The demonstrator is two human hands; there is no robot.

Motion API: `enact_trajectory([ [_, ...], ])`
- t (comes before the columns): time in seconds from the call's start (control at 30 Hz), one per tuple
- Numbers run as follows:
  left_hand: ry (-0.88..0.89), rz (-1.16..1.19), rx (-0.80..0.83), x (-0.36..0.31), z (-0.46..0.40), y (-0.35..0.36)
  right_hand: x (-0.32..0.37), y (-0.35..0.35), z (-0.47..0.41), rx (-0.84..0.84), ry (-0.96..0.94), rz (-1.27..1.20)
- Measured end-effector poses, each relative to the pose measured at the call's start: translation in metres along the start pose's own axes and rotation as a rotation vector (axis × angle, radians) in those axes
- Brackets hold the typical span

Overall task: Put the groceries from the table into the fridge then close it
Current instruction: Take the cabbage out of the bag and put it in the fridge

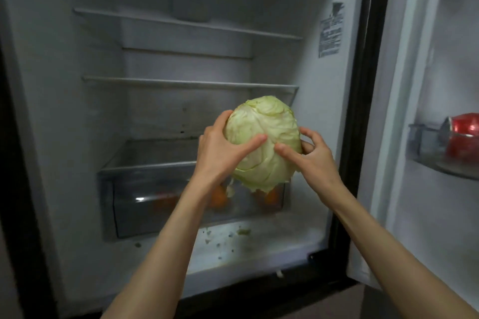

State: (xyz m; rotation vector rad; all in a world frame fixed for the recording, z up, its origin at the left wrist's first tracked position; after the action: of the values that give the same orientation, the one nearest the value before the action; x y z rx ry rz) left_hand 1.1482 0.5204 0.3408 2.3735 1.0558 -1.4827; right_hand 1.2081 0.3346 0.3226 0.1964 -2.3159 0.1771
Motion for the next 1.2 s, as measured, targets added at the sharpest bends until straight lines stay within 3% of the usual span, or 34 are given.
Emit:
enact_trajectory([
  [0.33,-0.156,0.142,0.083,0.068,-0.133,0.032,-0.08,0.042,-0.128,0.045,-0.002,0.274],
  [0.6,-0.272,0.174,0.14,0.102,-0.2,0.068,-0.143,0.051,-0.185,-0.037,0.126,0.29],
  [0.73,-0.244,0.064,0.152,0.106,-0.215,0.079,-0.155,0.053,-0.198,-0.059,0.15,0.371],
  [0.97,-0.085,-0.271,0.1,0.101,-0.218,0.08,-0.139,0.05,-0.178,-0.093,-0.048,0.676],
  [1.2,0.031,-0.469,0.177,0.085,-0.185,0.074,-0.132,0.06,-0.152,0.068,-0.097,0.76],
])
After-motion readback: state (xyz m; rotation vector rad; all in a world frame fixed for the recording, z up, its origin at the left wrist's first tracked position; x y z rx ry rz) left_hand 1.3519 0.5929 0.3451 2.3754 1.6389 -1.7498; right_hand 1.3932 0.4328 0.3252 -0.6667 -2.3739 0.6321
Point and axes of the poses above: each hand's wrist, its own z-axis away from the middle knuckle, its own y-axis out of the palm, x = y × z, the point moved 8 cm from there along -z, towards the middle knuckle, and after that the axes turned 10 degrees about -y, right-handed, at the moved point
